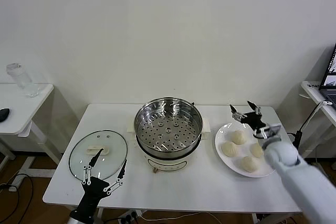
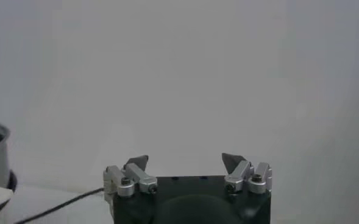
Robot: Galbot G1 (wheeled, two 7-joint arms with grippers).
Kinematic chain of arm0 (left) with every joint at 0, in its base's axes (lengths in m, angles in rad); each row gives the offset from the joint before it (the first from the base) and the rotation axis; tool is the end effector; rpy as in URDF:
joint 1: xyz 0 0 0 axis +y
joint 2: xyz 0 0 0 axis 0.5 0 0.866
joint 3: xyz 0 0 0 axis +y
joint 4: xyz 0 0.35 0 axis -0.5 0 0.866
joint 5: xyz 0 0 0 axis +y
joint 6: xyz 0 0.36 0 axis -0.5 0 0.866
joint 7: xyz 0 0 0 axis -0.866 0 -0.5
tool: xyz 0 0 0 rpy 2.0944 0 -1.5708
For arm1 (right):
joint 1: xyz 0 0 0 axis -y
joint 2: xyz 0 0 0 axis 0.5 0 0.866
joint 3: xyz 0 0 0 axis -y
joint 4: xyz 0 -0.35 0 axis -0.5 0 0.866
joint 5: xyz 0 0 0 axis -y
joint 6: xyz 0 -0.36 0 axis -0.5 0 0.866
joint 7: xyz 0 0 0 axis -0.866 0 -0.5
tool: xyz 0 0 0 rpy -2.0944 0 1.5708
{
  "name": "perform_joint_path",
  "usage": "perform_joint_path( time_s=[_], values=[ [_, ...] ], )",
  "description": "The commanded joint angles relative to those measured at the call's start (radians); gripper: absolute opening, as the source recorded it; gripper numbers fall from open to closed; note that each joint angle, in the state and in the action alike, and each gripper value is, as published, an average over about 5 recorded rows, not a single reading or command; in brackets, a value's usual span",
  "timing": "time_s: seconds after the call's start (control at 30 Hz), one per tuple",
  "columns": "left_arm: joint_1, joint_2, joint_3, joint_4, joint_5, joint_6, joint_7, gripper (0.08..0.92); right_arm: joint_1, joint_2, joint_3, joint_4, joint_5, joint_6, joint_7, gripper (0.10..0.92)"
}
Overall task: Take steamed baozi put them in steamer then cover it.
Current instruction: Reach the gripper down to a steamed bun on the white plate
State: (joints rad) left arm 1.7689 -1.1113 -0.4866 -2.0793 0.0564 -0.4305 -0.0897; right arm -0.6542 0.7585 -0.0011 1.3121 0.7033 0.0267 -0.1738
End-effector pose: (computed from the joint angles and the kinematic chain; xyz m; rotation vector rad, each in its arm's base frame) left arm 0.1290 0.0671 -0.3290 0.4276 2.8471 0.4740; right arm 0.4432 -0.2010 -0.2825 0.5094 -2.9411 0.2909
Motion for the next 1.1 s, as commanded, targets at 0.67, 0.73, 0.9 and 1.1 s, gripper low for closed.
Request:
perform_joint_path(
  time_s=[0.67, 0.73, 0.9, 1.1],
  values=[
    [0.018, -0.016, -0.007, -0.016, 0.018, 0.006, -0.009, 0.823, 0.75, 0.051, -0.663, -0.55, -0.817, 0.029, -1.086, 0.823],
    [0.02, -0.017, -0.008, -0.014, 0.019, 0.004, -0.009, 0.823, 0.745, 0.07, -0.669, -0.563, -0.827, 0.033, -1.075, 0.823],
    [0.02, -0.02, -0.009, -0.01, 0.019, 0.002, -0.009, 0.823, 0.73, 0.117, -0.671, -0.598, -0.859, 0.045, -1.042, 0.823],
    [0.022, -0.023, -0.009, -0.005, 0.02, -0.001, -0.008, 0.823, 0.707, 0.165, -0.661, -0.637, -0.891, 0.057, -1.023, 0.823]
  ],
)
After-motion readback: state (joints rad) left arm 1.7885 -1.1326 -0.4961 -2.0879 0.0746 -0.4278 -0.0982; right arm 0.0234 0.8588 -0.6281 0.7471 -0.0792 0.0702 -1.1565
